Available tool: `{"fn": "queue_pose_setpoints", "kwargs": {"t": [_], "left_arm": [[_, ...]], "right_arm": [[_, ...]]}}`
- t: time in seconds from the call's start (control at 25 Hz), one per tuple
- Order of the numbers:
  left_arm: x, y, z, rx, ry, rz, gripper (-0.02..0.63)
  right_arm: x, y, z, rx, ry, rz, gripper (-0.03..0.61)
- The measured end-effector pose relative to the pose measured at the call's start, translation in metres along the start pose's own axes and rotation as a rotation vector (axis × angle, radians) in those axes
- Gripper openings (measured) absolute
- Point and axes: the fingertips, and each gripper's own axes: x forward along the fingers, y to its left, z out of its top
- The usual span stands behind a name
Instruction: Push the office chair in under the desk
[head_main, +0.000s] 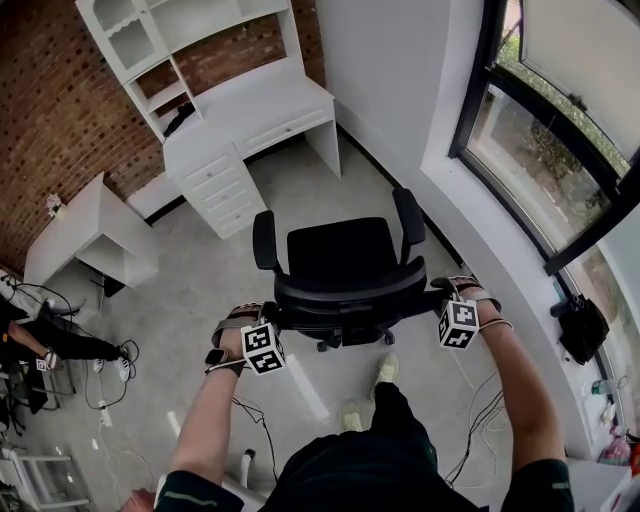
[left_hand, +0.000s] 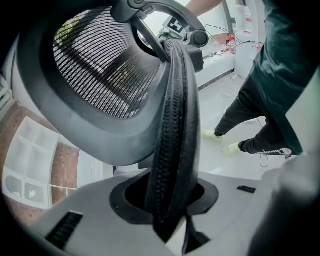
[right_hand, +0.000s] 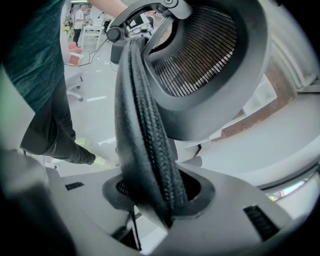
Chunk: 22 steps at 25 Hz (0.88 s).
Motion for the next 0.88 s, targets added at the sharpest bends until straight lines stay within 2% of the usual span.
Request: {"fn": "queue_pose_setpoints", "kwargs": {"t": [0.28,0.88], "left_arm": [[0.021,0.039,-0.003,-0.032,0.014,0.001,0.124],[0.071,0.126,0.018,-0.114,0.053,0.005,0.123]], "right_arm": [[0.032,-0.046,0.004,-0.031,-0.022,0.010,0.137],[0.104,-0.164,-0.013,-0.107,-0.081,0.024,0.138]]}}
